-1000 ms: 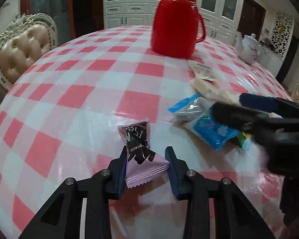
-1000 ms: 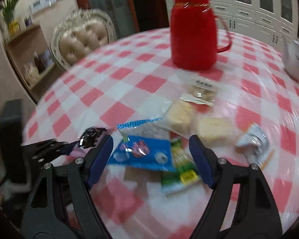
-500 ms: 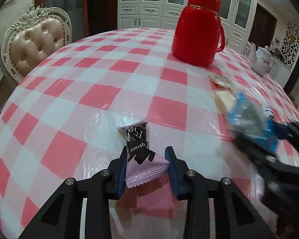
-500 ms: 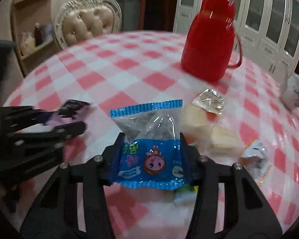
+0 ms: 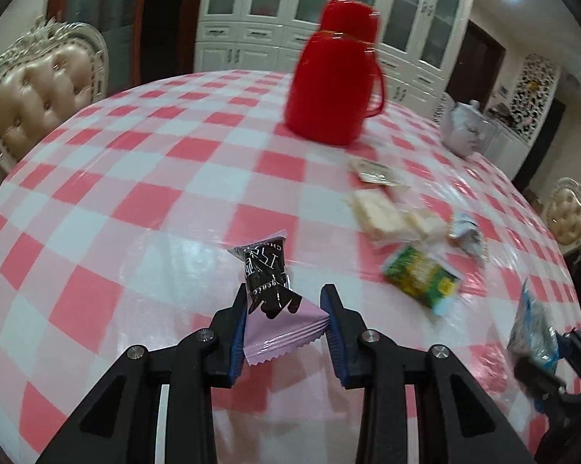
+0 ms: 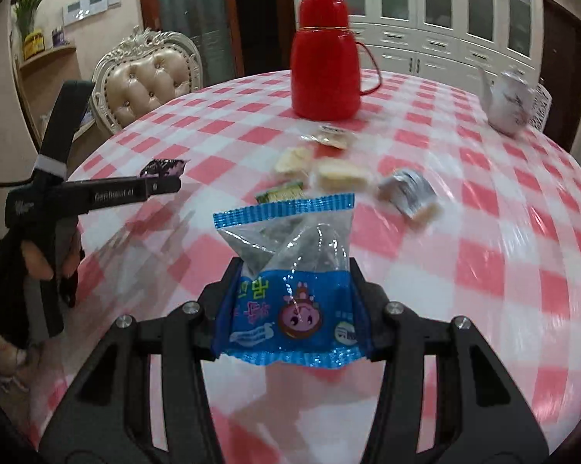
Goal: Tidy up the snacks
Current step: 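Lift both held snacks and carry them over the white box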
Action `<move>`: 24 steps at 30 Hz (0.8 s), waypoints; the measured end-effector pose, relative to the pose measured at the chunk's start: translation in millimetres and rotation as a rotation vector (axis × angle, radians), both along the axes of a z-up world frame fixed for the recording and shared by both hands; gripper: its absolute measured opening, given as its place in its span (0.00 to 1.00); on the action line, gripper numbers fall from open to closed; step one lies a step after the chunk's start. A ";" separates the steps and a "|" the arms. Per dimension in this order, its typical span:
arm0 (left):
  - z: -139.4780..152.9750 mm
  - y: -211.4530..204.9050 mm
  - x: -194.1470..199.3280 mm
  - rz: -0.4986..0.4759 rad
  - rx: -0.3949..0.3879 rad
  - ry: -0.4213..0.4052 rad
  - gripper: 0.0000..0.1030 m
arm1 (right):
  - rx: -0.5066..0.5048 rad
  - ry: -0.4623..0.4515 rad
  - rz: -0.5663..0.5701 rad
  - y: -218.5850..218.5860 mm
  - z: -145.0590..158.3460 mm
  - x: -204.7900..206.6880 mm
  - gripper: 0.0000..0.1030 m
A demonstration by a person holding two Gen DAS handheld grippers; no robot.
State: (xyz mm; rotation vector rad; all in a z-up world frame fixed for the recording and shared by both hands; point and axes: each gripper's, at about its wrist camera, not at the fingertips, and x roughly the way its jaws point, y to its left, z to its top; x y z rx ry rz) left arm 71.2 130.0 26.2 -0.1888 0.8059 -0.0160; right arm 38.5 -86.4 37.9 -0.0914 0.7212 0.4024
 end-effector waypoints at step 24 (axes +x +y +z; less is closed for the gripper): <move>18.5 -144.3 -113.6 -0.203 0.062 -0.102 0.35 | 0.070 -0.009 -0.129 -96.7 8.7 -103.6 0.53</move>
